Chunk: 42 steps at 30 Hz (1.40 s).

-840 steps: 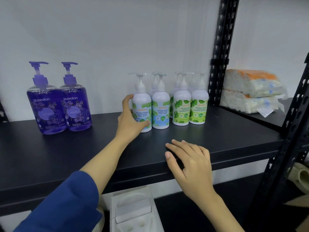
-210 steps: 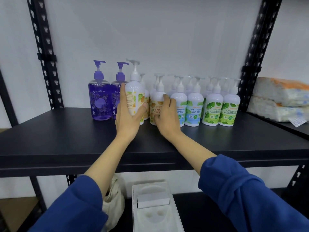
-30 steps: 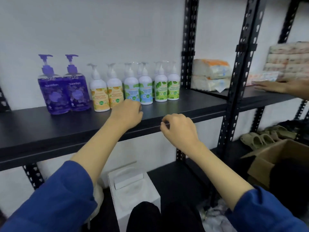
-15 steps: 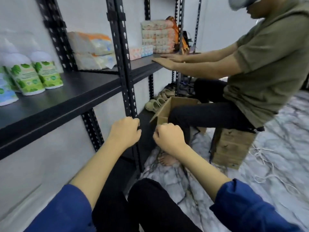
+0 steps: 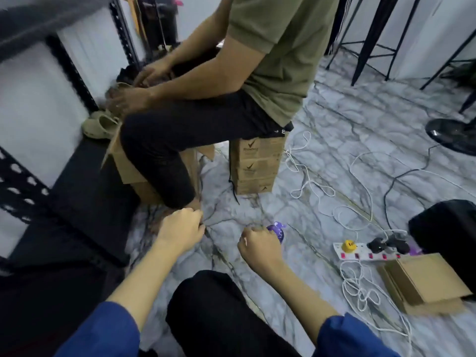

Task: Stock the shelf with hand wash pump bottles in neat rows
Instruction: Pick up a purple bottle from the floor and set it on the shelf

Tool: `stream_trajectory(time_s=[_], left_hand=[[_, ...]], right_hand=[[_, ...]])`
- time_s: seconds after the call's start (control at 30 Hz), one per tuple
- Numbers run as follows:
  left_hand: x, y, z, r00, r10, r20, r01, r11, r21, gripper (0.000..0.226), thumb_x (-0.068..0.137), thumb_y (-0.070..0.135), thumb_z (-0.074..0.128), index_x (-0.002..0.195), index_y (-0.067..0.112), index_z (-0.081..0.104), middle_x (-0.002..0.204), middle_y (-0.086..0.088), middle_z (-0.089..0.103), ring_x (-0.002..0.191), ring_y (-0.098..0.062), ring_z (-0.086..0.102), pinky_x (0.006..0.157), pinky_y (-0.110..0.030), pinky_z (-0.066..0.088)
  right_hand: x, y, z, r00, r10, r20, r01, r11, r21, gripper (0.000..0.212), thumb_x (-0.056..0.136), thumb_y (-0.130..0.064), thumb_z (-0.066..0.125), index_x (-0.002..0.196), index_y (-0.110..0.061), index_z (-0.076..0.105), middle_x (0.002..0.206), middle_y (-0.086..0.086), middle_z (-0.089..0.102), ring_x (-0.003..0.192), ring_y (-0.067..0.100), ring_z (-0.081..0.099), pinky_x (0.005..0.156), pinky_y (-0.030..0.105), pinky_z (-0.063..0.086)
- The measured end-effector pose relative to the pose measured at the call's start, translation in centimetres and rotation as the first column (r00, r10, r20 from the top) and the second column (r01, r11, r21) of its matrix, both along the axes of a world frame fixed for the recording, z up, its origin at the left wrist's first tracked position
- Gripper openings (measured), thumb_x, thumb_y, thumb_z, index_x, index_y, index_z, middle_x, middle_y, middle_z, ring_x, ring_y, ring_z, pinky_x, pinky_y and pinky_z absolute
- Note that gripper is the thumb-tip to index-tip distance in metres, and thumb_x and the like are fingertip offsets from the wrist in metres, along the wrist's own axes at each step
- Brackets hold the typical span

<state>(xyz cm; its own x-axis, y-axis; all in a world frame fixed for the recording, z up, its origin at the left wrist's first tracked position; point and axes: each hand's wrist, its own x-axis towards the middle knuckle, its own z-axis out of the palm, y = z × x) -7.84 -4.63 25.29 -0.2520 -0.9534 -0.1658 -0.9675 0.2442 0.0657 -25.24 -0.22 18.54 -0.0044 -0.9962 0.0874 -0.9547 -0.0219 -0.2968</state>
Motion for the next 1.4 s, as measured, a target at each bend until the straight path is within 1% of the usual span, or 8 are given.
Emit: stream_trajectory(time_s=[0.17,0.3,0.43,0.7,0.83,1.1,1.27,1.4], left_hand=[[-4.3,-4.0,-6.6,0.993,-0.114,-0.024,0.116,0.985,0.127,0.027,0.096,0.027,0.045,0.116,0.015,0.058,0.116,-0.005,0.059,0.106,-0.025,0.057,0.078,-0.033,0.047],[-6.6,-6.3,-12.4,0.985,-0.170,-0.030,0.172,0.956,0.236,0.032,0.097,0.028,0.043,0.124,0.015,0.055,0.124,-0.002,0.056,0.110,-0.022,0.056,0.082,-0.031,0.049],[-8.0,-7.6,-17.7,0.982,-0.183,-0.050,0.190,0.923,0.335,0.032,0.096,0.028,0.044,0.123,0.016,0.055,0.124,-0.004,0.057,0.111,-0.024,0.056,0.085,-0.034,0.048],[-8.8,-8.8,-24.6,0.967,-0.252,0.034,0.217,0.887,0.407,0.033,0.097,0.032,0.040,0.125,0.018,0.051,0.124,-0.001,0.057,0.112,-0.022,0.056,0.082,-0.033,0.047],[-9.2,-9.4,-26.3,0.968,-0.249,0.024,0.215,0.877,0.430,0.033,0.097,0.031,0.042,0.126,0.018,0.050,0.124,0.000,0.056,0.110,-0.021,0.057,0.083,-0.034,0.049],[-8.6,-9.7,-26.3,0.977,-0.212,-0.022,0.199,0.868,0.455,0.035,0.096,0.034,0.044,0.129,0.022,0.050,0.126,0.001,0.055,0.113,-0.019,0.055,0.085,-0.032,0.047],[-8.8,-10.4,-23.7,0.984,-0.175,-0.043,0.176,0.882,0.438,0.034,0.096,0.036,0.045,0.127,0.023,0.050,0.125,0.001,0.056,0.110,-0.019,0.057,0.083,-0.031,0.049],[-9.4,-10.5,-20.3,0.984,-0.168,-0.050,0.173,0.885,0.433,0.037,0.095,0.034,0.044,0.130,0.023,0.049,0.130,0.000,0.055,0.115,-0.020,0.054,0.085,-0.031,0.048]], right_hand=[[-4.7,-0.4,-7.6,0.986,-0.165,-0.016,0.165,0.970,0.180,0.027,0.040,-0.013,0.081,0.044,-0.015,0.054,0.045,0.002,0.055,0.039,0.023,0.052,0.040,0.022,0.025],[-7.6,-1.2,-13.8,0.957,-0.291,-0.009,0.274,0.889,0.366,0.027,0.087,-0.023,0.054,0.109,-0.010,0.062,0.108,0.008,0.065,0.100,0.028,0.060,0.079,0.034,0.045],[-9.1,-3.1,-19.0,0.887,-0.454,0.089,0.364,0.804,0.471,0.048,0.091,-0.035,0.054,0.130,-0.011,0.042,0.126,0.007,0.054,0.116,0.027,0.050,0.089,0.033,0.040],[-9.4,-6.8,-27.6,0.247,-0.641,0.726,0.489,0.730,0.478,0.095,0.050,-0.025,0.091,0.129,-0.028,0.038,0.123,-0.003,0.056,0.110,0.011,0.058,0.092,0.028,0.048],[-8.7,-8.0,-28.9,0.149,-0.638,0.755,0.577,0.676,0.458,0.097,0.051,-0.027,0.089,0.132,-0.019,0.036,0.121,0.000,0.057,0.104,0.014,0.057,0.082,0.008,0.044],[-8.1,-9.3,-27.6,0.170,-0.567,0.806,0.687,0.654,0.315,0.068,0.054,-0.021,0.080,0.107,-0.044,0.046,0.107,-0.017,0.057,0.095,0.005,0.058,0.071,0.001,0.040],[-8.5,-10.3,-23.7,0.286,-0.494,0.821,0.729,0.668,0.149,0.084,0.054,-0.038,0.081,0.125,-0.052,0.038,0.114,-0.034,0.044,0.114,0.016,0.050,0.092,0.032,0.046],[-8.6,-10.4,-18.6,0.423,-0.427,0.799,0.696,0.718,0.015,0.093,0.057,-0.051,0.073,0.136,-0.051,0.026,0.117,-0.042,0.037,0.116,0.011,0.046,0.097,0.032,0.041]])
